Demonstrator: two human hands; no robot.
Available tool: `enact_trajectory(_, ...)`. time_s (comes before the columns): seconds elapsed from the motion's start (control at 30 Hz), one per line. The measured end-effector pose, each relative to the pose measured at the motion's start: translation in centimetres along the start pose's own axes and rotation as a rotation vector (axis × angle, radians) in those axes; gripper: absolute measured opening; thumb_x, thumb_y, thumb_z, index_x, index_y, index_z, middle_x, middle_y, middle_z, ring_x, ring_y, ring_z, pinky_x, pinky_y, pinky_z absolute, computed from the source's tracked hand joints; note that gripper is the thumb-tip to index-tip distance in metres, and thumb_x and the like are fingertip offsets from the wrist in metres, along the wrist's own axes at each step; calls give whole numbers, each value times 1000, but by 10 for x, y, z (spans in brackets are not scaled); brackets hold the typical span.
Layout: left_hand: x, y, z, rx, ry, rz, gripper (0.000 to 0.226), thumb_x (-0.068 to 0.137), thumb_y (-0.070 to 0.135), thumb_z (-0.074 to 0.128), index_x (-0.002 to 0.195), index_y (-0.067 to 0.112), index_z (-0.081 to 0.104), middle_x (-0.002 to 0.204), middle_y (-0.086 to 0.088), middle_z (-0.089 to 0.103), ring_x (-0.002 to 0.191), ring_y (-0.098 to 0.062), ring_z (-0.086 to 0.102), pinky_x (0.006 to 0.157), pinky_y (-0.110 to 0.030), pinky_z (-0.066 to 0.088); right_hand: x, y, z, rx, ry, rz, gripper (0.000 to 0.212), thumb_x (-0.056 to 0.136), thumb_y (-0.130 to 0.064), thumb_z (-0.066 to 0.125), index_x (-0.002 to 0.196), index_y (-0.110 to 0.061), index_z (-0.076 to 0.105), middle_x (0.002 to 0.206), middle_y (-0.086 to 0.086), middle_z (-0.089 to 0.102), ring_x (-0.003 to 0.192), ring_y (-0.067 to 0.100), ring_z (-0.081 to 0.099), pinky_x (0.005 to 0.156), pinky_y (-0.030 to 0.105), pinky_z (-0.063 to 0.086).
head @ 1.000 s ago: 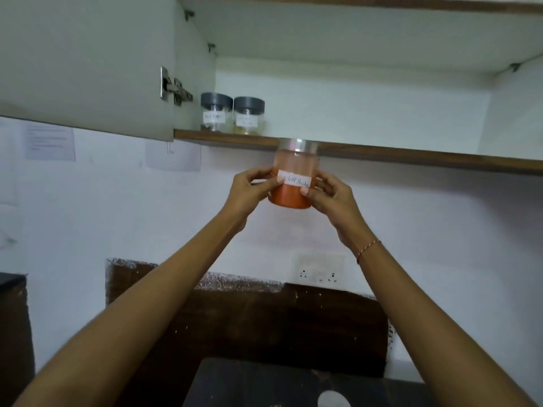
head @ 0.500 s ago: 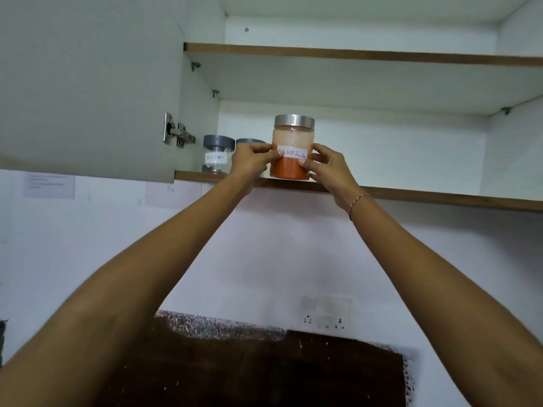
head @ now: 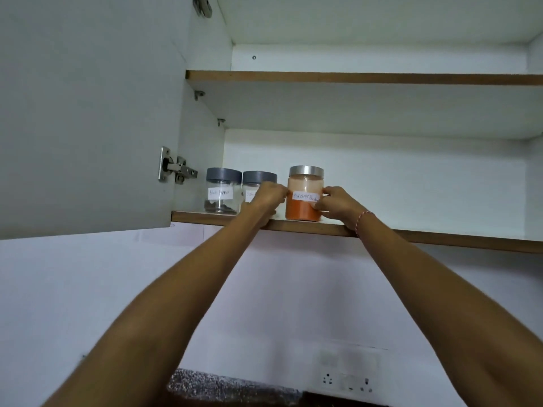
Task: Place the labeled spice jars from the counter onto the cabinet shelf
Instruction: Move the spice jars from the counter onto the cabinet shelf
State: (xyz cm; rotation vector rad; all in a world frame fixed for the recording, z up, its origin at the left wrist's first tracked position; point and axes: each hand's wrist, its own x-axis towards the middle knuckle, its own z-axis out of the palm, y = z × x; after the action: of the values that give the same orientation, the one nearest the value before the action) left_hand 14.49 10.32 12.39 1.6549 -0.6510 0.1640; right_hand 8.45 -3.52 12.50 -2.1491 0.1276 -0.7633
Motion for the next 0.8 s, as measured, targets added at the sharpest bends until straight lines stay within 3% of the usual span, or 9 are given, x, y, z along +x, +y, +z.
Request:
enact_trajectory(0.13, 15, -2, 0, -19, -30, -90, 26, 93, 6, 45, 117, 3, 55, 103, -6, 55, 98, -17, 53, 82, -31, 44, 18, -5, 10, -58, -86, 61, 42, 85, 7, 43, 127, 5, 47, 131, 27, 50, 116, 31, 52, 104, 40, 43)
enact_trajectory(0.2, 22, -4, -1, 0, -40, -125, 19, 93, 4, 41, 107, 5, 54, 96, -7, 54, 85, -16, 51, 71, -27, 44, 25, -6, 17, -68, -145, 87, 49, 81, 9, 43, 130, 4, 43, 135, 26, 46, 115, 30, 50, 103, 40, 41)
enact_trajectory(0.27, 28, -6, -1, -12, -62, -155, 15, 90, 0, 39, 96, 9, 50, 94, -7, 51, 80, -15, 48, 71, -28, 43, 33, -6, 24, -114, -177, 105, 56, 79, 7, 45, 134, -1, 39, 135, 25, 45, 124, 34, 46, 103, 42, 41)
enact_trajectory(0.37, 36, -10, 2, -19, -75, -156, 23, 90, 0, 40, 109, 8, 50, 101, -8, 51, 95, -20, 49, 79, -30, 44, 42, -5, 28, -140, -198, 141, 60, 78, 4, 49, 135, -8, 33, 133, 18, 46, 124, 32, 45, 99, 38, 43)
enact_trajectory(0.43, 37, -12, 3, -6, -56, -155, 18, 93, 4, 39, 106, 9, 49, 92, -6, 52, 87, -18, 50, 71, -26, 45, 45, -5, 29, -139, -210, 158, 60, 79, 2, 52, 136, -7, 32, 128, 17, 48, 119, 31, 48, 102, 38, 43)
enact_trajectory(0.5, 37, -13, 4, 4, -31, -159, 12, 95, 7, 38, 102, 10, 47, 86, -6, 52, 80, -17, 50, 62, -22, 43, 46, -2, 30, -138, -181, 158, 53, 81, 1, 52, 132, -2, 38, 114, 14, 50, 105, 26, 49, 93, 33, 45)
enact_trajectory(0.63, 39, -17, 2, -16, -43, -113, 26, 96, 8, 38, 120, 6, 49, 105, -9, 54, 98, -21, 51, 82, -29, 46, 46, 5, 25, -152, 51, 92, 36, 83, 2, 50, 119, -4, 44, 108, 13, 48, 100, 25, 47, 84, 36, 46)
enact_trajectory(0.7, 39, -16, 2, 26, -73, -88, 30, 97, 8, 37, 124, 7, 48, 110, -10, 54, 101, -22, 52, 87, -31, 45, 44, 3, 23, -175, 10, 99, 25, 83, 4, 48, 107, -4, 51, 101, 15, 49, 92, 25, 47, 77, 33, 42)
enact_trajectory(0.8, 36, -16, 3, 129, -73, -59, 31, 95, 6, 36, 122, 3, 49, 100, -12, 51, 76, -16, 50, 73, -28, 45, 40, 1, 24, -188, -54, 134, 34, 83, 7, 47, 117, 5, 52, 101, 21, 50, 89, 25, 46, 75, 32, 38)
